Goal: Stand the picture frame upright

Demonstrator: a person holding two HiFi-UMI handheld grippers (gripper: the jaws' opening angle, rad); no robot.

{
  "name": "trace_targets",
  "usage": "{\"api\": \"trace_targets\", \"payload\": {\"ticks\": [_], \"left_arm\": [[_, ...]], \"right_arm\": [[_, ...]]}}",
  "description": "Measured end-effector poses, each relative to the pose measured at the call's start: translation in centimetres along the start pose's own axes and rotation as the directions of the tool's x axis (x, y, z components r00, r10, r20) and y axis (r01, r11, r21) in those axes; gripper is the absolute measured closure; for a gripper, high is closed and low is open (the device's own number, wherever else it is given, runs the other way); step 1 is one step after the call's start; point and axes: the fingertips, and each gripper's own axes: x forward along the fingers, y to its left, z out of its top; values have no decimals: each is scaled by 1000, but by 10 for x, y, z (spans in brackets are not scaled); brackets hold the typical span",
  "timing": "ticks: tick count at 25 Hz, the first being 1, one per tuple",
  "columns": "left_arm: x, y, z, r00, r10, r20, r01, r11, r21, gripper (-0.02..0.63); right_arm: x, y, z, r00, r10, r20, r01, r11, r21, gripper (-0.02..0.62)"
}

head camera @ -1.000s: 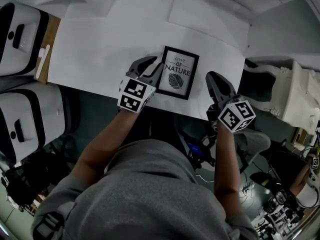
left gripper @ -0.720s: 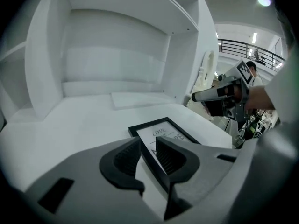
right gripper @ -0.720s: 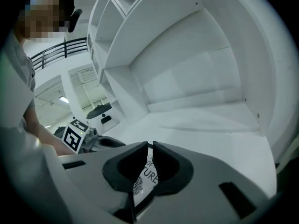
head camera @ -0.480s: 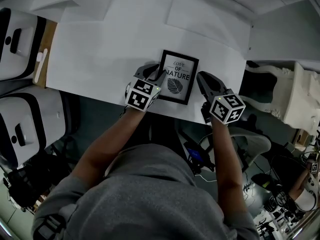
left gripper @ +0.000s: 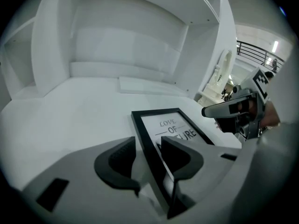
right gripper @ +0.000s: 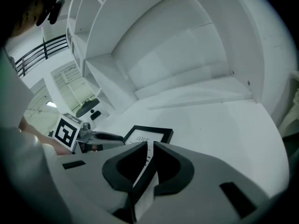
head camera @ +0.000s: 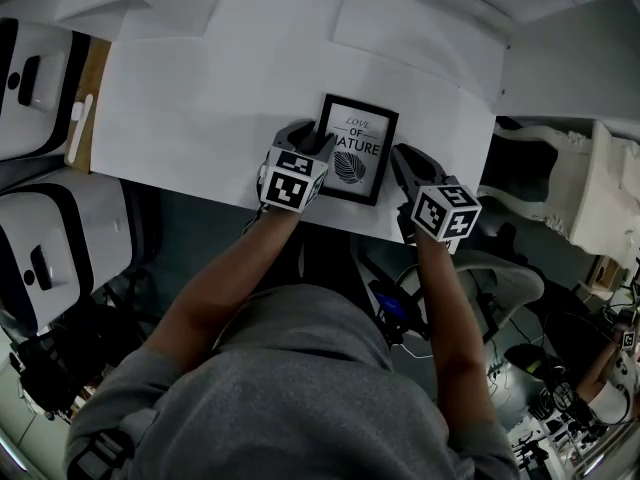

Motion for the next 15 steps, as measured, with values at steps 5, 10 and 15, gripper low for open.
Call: {"api": "trace_targets", "payload": {"ticks": [5, 10, 15], "left_arm": [[5, -3, 0, 1000, -6, -26, 5, 1000, -18, 456], [6, -1, 0, 999, 1, -35, -2, 999, -51, 468], [6, 4, 0, 999, -21, -43, 17, 995, -97, 497]], "right_arm": [[2, -4, -3, 1000, -8, 4, 8, 1000, 24, 565], [5, -3, -9, 1000, -6, -19, 7, 1000, 28, 565], [5, -3, -11, 1000, -1, -23, 2, 999, 37, 565]]}}
